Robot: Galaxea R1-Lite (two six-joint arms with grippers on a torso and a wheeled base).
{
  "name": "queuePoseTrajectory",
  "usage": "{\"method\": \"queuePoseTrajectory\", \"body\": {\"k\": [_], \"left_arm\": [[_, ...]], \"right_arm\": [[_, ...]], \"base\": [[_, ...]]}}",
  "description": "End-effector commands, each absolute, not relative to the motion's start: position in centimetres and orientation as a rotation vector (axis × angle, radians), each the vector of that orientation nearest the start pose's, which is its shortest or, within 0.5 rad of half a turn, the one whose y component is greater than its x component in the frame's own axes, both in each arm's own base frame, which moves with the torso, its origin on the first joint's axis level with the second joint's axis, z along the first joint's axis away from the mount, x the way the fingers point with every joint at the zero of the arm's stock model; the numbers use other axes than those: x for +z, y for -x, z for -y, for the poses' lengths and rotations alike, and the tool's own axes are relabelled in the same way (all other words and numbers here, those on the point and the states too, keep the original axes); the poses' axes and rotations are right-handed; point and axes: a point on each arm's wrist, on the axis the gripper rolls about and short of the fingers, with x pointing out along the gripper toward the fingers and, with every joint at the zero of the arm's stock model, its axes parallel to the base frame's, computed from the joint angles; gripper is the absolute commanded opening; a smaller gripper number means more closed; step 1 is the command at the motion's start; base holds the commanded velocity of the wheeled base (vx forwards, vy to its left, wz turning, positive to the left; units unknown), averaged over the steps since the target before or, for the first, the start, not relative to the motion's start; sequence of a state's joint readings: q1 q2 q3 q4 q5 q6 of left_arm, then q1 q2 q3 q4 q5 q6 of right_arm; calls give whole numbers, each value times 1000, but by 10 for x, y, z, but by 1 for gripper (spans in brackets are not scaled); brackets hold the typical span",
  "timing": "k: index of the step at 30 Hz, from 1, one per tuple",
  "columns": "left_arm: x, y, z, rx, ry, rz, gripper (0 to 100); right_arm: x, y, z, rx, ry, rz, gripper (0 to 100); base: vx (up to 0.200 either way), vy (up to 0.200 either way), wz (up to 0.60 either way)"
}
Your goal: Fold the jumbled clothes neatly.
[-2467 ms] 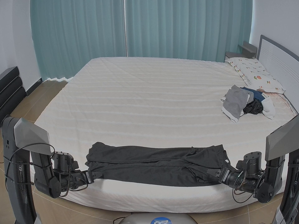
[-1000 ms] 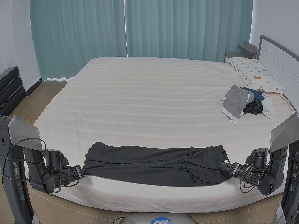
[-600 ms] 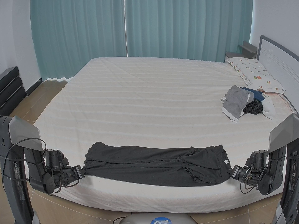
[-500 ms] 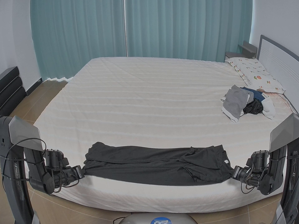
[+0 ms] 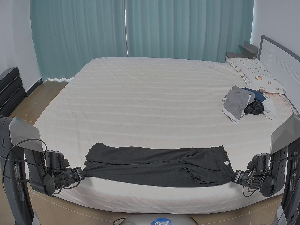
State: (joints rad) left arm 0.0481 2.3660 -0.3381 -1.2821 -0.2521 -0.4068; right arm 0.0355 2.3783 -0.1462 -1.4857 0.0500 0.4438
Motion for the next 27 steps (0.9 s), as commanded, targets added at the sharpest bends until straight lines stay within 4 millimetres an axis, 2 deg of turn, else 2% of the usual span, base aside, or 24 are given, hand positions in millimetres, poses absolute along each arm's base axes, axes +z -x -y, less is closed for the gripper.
{"method": "queuePoseTrajectory", "body": {"k": [1, 5, 8, 13, 17, 20, 27], "left_arm": [[-48, -278, -7, -47, 499, -772, 100], [-45, -278, -7, -46, 504, -760, 100], [-32, -279, -9, -51, 510, -718, 100], [-24, -282, -9, -57, 515, -688, 100], [-18, -291, -9, -33, 587, -648, 100], [-16, -297, -9, -11, 638, -624, 100], [-18, -299, -8, -11, 652, -628, 100]], "right_arm": [[-47, -244, -11, -79, -427, -753, 100], [-41, -249, -6, -85, -448, -708, 100], [-31, -255, 1, -87, -479, -652, 100], [-14, -263, 4, -76, -591, -569, 100], [0, -269, 3, -63, -705, -508, 100], [-1, -270, 3, -55, -721, -514, 100], [-6, -270, 2, -57, -722, -532, 100]], "base": [[0, 0, 0], [0, 0, 0], [0, 0, 0], [0, 0, 0], [0, 0, 0], [0, 0, 0], [171, 0, 0]]}}
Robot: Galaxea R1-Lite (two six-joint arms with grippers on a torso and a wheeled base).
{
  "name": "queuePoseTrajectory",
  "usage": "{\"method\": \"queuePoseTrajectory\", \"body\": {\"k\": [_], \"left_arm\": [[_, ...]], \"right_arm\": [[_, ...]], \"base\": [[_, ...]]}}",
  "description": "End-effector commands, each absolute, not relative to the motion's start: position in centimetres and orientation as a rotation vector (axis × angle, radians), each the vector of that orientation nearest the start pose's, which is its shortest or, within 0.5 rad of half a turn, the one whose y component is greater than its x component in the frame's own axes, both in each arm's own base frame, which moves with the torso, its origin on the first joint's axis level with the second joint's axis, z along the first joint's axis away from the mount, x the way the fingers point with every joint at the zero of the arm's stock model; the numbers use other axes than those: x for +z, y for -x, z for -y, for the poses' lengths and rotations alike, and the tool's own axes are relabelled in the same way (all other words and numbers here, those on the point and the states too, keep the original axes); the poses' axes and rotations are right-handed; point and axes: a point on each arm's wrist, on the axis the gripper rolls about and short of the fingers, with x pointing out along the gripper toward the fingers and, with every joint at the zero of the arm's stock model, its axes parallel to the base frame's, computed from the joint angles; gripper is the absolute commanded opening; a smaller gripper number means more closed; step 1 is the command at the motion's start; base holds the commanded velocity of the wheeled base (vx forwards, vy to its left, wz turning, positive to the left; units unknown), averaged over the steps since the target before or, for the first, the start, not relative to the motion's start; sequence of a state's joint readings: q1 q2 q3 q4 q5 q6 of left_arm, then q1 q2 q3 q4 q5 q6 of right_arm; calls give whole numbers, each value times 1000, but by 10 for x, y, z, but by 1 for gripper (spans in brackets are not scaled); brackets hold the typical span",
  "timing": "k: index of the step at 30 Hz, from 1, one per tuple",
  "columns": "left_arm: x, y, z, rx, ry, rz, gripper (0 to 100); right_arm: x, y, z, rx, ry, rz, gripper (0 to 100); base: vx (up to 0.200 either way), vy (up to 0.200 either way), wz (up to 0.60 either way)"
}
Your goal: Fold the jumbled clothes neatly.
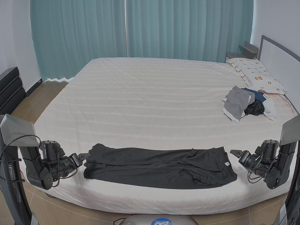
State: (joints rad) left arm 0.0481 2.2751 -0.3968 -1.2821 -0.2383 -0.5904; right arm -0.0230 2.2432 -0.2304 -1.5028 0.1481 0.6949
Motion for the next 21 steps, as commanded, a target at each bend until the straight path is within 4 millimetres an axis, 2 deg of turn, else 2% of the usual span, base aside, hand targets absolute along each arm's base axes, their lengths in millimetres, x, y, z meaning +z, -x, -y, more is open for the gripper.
{"method": "queuePoseTrajectory", "body": {"k": [1, 6, 13, 16, 21], "left_arm": [[-18, -300, -8, -13, 652, -627, 100], [-25, -312, -1, -39, 638, -622, 100], [-39, -311, 0, -55, 566, -662, 100], [-51, -311, 5, -74, 524, -695, 100], [-61, -317, 17, -98, 498, -706, 100]], "right_arm": [[-7, -270, 3, -59, -722, -533, 100], [-12, -272, 0, -53, -717, -540, 100], [-13, -272, 0, -50, -717, -541, 100], [-13, -271, -1, -49, -717, -545, 100], [-16, -272, -3, -44, -715, -555, 100]], "base": [[0, 0, 0], [0, 0, 0], [0, 0, 0], [0, 0, 0], [0, 0, 0]]}}
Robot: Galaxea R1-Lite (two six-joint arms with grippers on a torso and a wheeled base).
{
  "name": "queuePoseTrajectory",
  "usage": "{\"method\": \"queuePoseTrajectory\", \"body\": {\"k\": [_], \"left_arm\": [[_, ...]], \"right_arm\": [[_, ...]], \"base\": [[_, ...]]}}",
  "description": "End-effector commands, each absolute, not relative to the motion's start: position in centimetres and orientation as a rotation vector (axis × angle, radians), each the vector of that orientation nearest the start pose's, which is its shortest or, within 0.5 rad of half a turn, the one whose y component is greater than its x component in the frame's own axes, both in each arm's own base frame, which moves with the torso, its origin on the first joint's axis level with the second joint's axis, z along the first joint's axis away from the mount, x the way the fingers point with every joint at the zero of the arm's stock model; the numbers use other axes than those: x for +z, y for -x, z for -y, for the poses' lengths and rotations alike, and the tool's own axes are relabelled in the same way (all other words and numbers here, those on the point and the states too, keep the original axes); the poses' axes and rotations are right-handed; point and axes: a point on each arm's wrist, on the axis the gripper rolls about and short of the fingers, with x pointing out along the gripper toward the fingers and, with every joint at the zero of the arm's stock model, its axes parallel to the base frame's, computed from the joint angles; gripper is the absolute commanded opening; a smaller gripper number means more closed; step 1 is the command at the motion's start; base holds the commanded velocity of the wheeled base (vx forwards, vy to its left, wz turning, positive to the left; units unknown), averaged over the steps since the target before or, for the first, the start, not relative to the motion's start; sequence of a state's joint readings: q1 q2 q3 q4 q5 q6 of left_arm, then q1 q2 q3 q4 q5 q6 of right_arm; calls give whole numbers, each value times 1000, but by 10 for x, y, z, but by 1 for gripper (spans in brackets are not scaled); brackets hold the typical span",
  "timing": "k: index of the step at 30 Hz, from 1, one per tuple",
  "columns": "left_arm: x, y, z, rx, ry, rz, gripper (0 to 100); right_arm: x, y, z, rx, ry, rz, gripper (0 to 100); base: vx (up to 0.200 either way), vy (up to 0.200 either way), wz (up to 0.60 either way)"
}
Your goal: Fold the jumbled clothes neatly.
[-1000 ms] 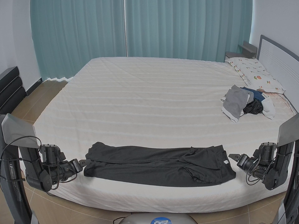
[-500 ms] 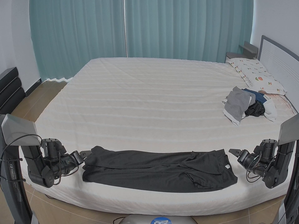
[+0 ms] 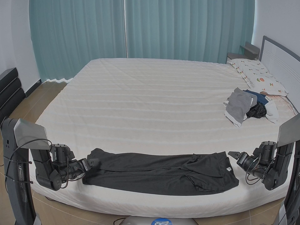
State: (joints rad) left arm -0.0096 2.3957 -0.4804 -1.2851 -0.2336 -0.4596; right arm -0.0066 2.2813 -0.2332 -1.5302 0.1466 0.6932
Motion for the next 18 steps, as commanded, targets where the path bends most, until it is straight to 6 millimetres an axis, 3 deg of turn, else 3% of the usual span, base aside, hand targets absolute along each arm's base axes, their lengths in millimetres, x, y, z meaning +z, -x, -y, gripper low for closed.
{"method": "queuePoseTrajectory", "body": {"k": [1, 4, 11, 12, 18], "left_arm": [[-61, -317, 17, -98, 498, -706, 100], [-68, -324, 29, -50, 452, -686, 100], [-66, -322, 31, -54, 447, -653, 100], [-66, -321, 31, -52, 446, -655, 0], [-65, -319, 30, -46, 444, -655, 0]], "right_arm": [[-16, -272, -3, -44, -715, -555, 100], [-18, -272, -6, -37, -710, -564, 100], [-19, -271, -8, -32, -708, -571, 100], [-19, -271, -8, -32, -708, -573, 100], [-19, -271, -8, -32, -708, -571, 100]], "base": [[0, 0, 0], [0, 0, 0], [0, 0, 0], [0, 0, 0], [0, 0, 0]]}}
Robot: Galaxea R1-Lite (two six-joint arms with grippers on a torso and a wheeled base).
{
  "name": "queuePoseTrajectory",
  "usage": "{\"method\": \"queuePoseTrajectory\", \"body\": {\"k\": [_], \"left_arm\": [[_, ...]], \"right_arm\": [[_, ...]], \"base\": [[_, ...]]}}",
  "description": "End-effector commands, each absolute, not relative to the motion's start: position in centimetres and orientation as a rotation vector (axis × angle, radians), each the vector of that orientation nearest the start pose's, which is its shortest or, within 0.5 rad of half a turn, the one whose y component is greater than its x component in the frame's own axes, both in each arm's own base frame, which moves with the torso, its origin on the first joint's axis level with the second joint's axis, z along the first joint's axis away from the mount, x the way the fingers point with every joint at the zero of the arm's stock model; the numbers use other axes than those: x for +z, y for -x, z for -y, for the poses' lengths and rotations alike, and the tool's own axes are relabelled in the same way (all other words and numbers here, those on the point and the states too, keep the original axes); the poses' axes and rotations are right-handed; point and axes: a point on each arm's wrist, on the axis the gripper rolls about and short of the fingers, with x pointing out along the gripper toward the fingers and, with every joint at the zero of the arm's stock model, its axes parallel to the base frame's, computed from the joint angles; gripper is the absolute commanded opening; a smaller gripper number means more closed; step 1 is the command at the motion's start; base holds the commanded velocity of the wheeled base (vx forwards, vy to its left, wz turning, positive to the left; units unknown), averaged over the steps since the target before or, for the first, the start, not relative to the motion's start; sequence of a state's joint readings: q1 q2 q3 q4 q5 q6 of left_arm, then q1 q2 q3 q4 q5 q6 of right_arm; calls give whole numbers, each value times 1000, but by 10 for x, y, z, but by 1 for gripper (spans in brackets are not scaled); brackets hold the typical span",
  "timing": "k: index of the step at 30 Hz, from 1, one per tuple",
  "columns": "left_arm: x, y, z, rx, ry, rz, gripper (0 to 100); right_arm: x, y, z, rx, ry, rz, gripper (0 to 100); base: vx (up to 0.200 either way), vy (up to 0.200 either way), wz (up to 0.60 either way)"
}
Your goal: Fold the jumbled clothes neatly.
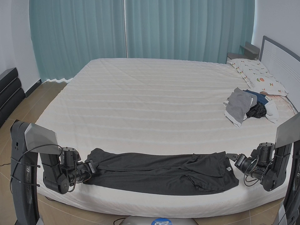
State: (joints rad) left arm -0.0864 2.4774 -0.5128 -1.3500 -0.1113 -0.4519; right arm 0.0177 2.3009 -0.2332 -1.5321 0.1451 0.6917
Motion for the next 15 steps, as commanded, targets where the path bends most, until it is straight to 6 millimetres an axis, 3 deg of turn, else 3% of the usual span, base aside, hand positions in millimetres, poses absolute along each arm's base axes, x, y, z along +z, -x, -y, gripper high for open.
{"method": "queuePoseTrajectory", "body": {"k": [1, 15], "left_arm": [[-66, -317, 30, -47, 444, -664, 0], [-63, -310, 28, -57, 391, -641, 0]], "right_arm": [[-19, -271, -8, -32, -708, -573, 100], [-19, -271, -8, -34, -708, -574, 100]], "base": [[0, 0, 0], [0, 0, 0]]}}
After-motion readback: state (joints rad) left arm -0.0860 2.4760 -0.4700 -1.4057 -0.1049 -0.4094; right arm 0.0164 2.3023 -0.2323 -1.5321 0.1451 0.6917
